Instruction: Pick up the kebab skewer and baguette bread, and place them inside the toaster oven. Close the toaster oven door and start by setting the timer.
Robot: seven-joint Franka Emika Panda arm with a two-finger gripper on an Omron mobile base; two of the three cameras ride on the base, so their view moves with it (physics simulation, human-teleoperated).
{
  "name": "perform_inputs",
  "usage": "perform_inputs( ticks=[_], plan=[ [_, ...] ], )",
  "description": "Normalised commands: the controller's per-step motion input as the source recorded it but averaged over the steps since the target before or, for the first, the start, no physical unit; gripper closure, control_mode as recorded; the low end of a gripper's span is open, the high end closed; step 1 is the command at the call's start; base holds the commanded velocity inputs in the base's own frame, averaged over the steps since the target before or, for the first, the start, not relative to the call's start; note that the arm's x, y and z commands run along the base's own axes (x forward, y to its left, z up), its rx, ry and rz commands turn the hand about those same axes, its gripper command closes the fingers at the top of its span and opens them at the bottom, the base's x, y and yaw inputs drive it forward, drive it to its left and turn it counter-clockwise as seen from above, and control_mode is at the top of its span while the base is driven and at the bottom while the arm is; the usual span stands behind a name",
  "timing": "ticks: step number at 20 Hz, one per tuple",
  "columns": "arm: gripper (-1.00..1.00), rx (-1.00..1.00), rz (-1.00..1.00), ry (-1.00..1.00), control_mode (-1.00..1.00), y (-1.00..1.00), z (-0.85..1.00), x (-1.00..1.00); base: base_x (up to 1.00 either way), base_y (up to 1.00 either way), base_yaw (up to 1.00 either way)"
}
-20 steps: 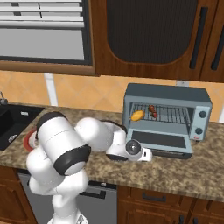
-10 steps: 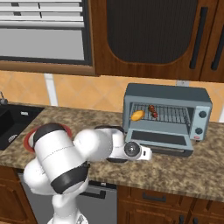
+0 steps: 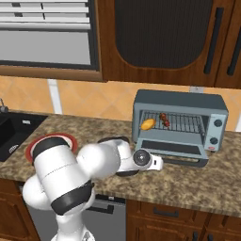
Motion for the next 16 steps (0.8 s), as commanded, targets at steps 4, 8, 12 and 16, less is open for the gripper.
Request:
perform_inputs(
  ticks=[4, 8, 12, 16],
  plan=[
    [-1.0, 0.05, 0.0, 0.0, -1.0, 0.0, 1.0, 0.89, 0.0, 0.0, 0.0],
    [-1.0, 0.05, 0.0, 0.02, -1.0, -0.03, 1.0, 0.81, 0.0, 0.0, 0.0],
    [-1.0, 0.05, 0.0, 0.05, -1.0, -0.07, 1.0, 0.77, 0.0, 0.0, 0.0],
    [-1.0, 0.04, 0.0, 0.05, -1.0, -0.14, 1.0, 0.65, 0.0, 0.0, 0.0]
  ],
)
